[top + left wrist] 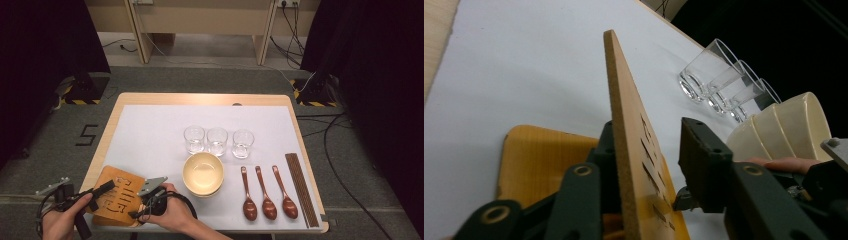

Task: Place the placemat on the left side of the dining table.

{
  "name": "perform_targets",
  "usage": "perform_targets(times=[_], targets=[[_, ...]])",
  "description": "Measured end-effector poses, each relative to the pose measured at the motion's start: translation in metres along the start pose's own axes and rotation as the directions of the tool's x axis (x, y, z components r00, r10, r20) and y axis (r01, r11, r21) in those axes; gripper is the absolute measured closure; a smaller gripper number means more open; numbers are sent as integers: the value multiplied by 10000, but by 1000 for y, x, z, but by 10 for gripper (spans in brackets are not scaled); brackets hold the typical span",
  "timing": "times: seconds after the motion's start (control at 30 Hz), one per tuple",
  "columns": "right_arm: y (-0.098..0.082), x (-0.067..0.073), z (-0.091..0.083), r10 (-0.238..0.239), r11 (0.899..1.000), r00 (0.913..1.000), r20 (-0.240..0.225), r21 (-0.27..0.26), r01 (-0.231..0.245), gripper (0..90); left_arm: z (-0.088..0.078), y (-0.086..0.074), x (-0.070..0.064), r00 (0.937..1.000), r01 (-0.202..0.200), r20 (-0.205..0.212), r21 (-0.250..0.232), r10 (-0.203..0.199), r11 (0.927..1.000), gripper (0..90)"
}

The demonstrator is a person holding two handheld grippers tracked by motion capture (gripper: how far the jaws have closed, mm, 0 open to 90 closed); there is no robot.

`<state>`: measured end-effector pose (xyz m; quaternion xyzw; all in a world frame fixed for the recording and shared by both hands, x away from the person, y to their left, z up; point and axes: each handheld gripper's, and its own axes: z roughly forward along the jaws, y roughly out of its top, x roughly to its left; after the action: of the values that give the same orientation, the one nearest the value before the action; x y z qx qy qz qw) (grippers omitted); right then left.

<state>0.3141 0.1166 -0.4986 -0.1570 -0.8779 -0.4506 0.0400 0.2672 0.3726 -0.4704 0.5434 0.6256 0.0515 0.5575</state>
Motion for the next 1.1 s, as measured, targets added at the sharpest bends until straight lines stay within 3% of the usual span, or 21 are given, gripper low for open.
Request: perform_targets(times=[0.13,0.23,0.3,0.33,0.8,1.1], targets=[[0,-1,0,-281,9996,9996,49,-19,281,340,0,0,-1,9998,213,59,-192,-212,9996,774],[0,0,-1,-143,9999,9999,53,61,142,352,1,0,-3,9993,348,156,-248,-344,9991,824],[2,0,-6,-287,9996,9995,153,-15,287,365,0,1,-6,9962,593,670,-436,-563,9973,844],[3,0,-9,-301,9995,9994,180,-83,303,371,0,2,-8,9962,564,699,-498,-528,9972,851],[22,10,-52,-921,9904,9937,633,-972,980,390,-11,20,-32,9976,-485,439,-1092,536,9928,855],[34,17,-79,-1185,9799,9888,905,-1504,1312,393,-9,38,-39,9923,-1233,-244,-1290,1212,9840,855]])
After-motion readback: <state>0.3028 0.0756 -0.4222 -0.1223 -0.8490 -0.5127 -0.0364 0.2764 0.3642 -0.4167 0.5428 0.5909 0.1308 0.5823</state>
